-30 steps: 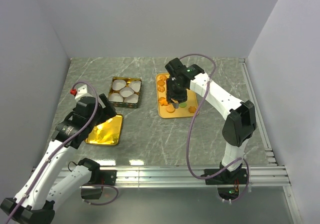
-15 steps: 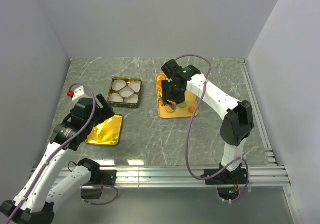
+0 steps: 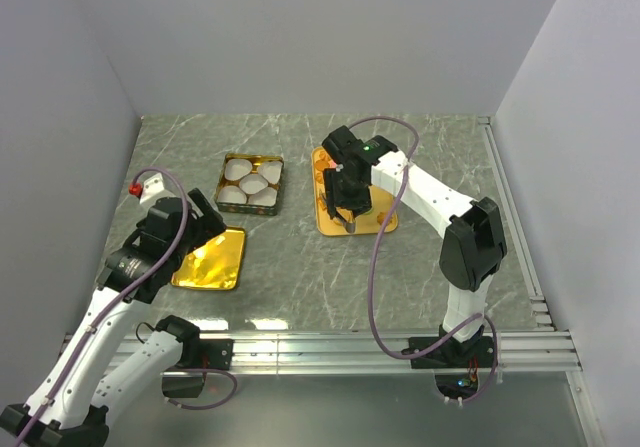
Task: Pack the cookies
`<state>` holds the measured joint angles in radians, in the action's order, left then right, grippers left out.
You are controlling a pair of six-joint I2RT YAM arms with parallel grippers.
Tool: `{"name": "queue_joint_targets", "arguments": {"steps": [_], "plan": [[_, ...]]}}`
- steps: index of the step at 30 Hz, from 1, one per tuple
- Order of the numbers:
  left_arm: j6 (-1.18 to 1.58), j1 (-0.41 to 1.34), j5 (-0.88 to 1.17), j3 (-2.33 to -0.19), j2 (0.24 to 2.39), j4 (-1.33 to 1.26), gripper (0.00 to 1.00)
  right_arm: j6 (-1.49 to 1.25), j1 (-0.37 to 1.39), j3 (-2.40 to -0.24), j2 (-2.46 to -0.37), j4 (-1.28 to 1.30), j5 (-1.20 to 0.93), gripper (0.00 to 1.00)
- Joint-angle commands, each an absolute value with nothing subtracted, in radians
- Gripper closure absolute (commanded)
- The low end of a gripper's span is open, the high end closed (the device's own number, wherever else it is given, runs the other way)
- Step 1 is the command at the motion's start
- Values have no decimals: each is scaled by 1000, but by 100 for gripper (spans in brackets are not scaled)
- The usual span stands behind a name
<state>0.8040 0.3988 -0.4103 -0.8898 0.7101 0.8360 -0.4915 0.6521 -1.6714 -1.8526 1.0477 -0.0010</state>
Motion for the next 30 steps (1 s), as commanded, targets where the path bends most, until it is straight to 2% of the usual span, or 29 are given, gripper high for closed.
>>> {"name": "queue_joint_targets", "arguments": {"steps": [1,19,30], "plan": [[816,403,-437,-899,701,831,1,-471,660,-1686,-1856,1035,-17,38],[822,403,-449,-900,706,835,1,-469,673,-1641,-1839,1019,-11,37],[822,402,-453,-902,716,838,1,-456,670,-1712,-1853,1051,-2,55]]}}
